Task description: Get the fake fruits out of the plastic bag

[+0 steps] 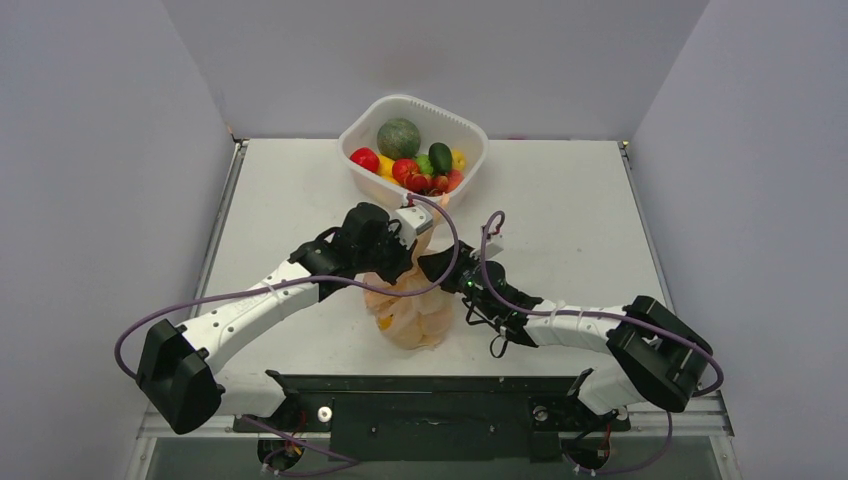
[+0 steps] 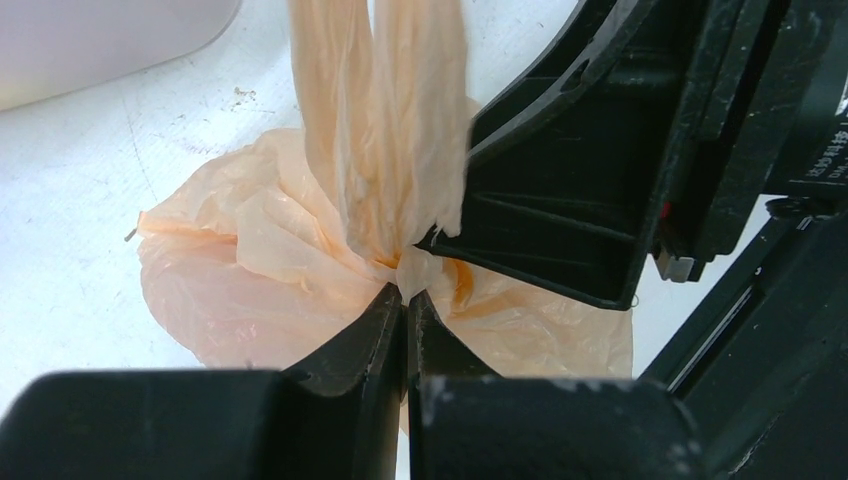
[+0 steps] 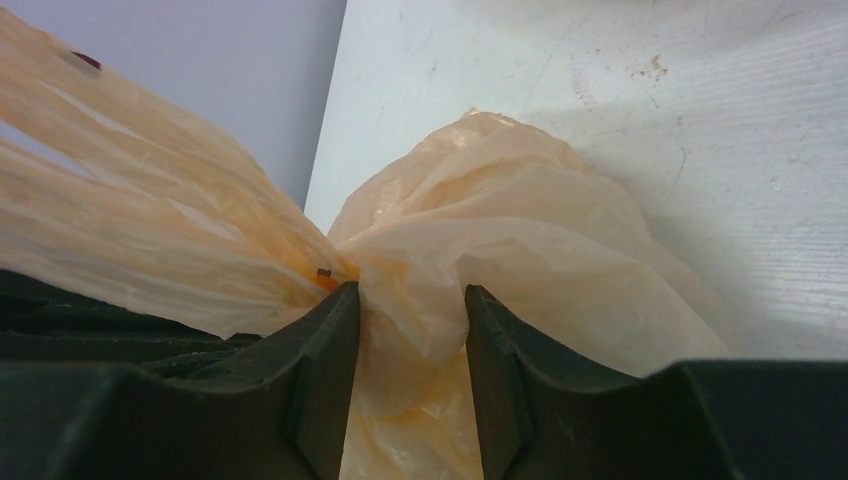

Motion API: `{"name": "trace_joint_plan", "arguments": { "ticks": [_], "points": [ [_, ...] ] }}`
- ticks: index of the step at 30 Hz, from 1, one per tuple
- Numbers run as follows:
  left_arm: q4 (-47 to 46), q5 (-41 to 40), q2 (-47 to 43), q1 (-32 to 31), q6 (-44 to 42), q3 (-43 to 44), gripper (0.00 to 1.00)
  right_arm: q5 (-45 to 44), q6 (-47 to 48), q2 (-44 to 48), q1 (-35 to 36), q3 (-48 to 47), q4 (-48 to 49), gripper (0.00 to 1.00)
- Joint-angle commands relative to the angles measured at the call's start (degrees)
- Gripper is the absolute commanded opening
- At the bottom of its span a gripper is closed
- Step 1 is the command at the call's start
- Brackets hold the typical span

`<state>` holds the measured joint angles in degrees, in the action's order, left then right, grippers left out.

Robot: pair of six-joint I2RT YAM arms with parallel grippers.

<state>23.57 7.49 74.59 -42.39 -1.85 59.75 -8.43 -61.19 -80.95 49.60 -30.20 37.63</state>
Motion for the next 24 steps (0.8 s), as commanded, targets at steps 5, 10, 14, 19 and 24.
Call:
{"name": "trace_joint_plan", "arguments": {
  "ticks": [5, 10, 14, 19, 24],
  "points": [
    [-4.34, -2.22, -1.04, -0.19, -0.08, 0.74, 0.0, 1.77, 0.51, 2.43, 0.88, 0.14, 5.85, 0.26],
    [-4.75, -9.32, -1.54, -0.11, 0.38, 0.4, 0.0, 0.82, 2.15, 6.71, 0.8, 0.95, 2.59, 0.01],
    [-6.18, -21.76, -3.66, -0.11, 1.02, -0.89, 0.0, -0.36, 5.1, 10.92, 0.68, 0.87, -1.94, 0.0],
    [-10.79, -39.29, -7.53, 0.03, 1.49, -4.52, 0.0, -4.49, 9.43, 16.23, 0.21, 1.41, -9.86, 0.0],
    [-14.89, -42.74, -12.03, 0.18, 1.45, -7.29, 0.0, -5.64, 10.82, 21.17, -2.28, 3.73, -12.86, 0.0]
  ]
}}
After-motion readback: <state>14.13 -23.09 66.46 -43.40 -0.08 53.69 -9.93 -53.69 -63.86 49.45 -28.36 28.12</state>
